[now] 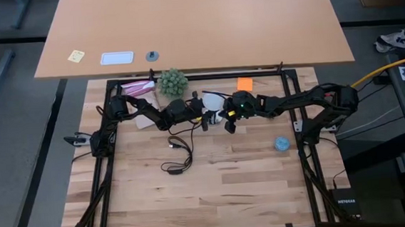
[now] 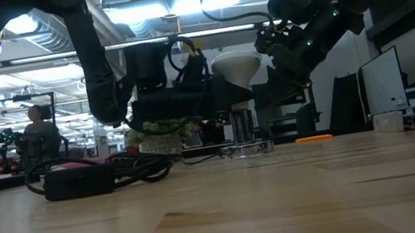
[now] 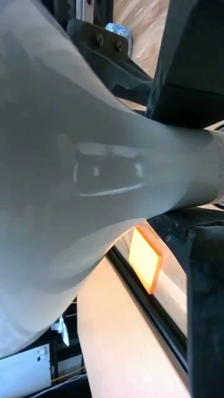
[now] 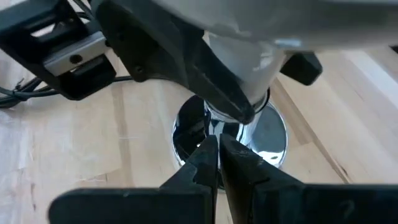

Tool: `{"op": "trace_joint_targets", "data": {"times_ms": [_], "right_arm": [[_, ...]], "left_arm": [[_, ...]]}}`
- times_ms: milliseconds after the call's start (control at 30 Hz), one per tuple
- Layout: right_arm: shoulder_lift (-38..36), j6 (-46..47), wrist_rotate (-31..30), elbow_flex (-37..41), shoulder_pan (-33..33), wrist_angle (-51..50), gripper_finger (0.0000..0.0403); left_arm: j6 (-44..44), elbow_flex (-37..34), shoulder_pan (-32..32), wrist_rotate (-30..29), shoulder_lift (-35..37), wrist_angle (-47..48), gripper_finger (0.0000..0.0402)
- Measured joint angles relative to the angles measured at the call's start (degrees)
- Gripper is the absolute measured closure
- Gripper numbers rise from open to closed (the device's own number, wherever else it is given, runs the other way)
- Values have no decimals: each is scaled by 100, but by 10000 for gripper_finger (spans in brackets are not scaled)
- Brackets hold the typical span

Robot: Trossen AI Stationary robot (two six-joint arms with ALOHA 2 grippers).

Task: Screw lightbulb
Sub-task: Insert the lightbulb into the lamp

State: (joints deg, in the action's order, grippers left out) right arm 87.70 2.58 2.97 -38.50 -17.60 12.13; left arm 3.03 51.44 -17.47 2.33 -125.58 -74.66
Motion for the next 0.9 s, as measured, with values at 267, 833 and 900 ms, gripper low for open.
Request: {"op": "trace_joint_targets", "data": {"times_ms": [267, 833, 900], "right_arm": [[0, -160, -626, 0, 2, 173, 379], [-9, -497, -1253, -17, -1, 1129, 379], [-9, -497, -1075, -17, -11, 1127, 379]], "left_arm": [[3, 0, 0, 0, 0, 28, 260], [-92, 0, 24, -20, 13, 239, 259], [-111, 4, 22, -7, 20, 285, 259]]}}
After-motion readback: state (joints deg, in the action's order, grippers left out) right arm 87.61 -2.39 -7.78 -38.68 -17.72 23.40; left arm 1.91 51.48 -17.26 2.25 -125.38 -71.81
